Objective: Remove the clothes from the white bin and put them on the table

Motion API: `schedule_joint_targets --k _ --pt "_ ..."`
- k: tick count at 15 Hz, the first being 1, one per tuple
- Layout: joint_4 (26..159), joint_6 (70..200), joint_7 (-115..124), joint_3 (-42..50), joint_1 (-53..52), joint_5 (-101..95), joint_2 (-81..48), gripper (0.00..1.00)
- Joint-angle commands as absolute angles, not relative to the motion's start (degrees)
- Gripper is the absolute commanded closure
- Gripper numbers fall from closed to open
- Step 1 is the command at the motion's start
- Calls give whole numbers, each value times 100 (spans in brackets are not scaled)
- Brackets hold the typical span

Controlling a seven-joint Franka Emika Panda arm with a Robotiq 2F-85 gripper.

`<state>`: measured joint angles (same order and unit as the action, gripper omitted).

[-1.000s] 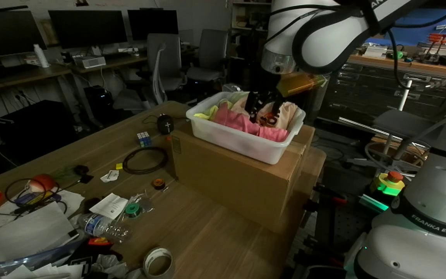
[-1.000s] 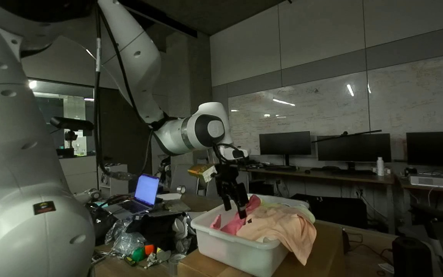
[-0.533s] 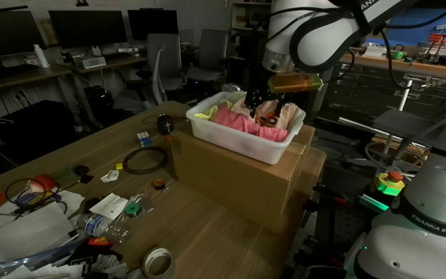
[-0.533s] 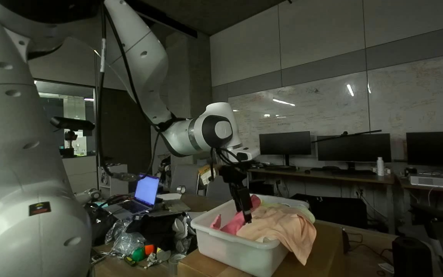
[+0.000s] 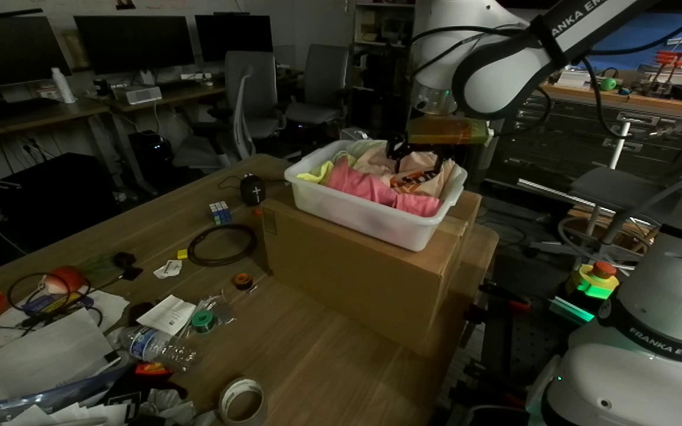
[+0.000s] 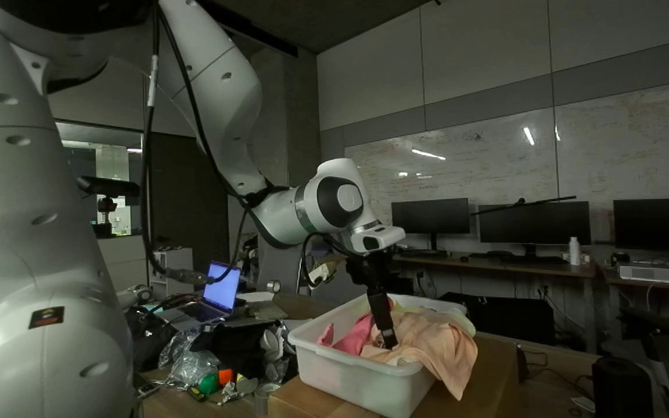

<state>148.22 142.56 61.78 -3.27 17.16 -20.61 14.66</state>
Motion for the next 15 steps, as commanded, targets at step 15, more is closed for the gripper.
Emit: schedule_joint_targets --k 15 --pt "14648 14123 7635 -170 1592 -3194 938 0"
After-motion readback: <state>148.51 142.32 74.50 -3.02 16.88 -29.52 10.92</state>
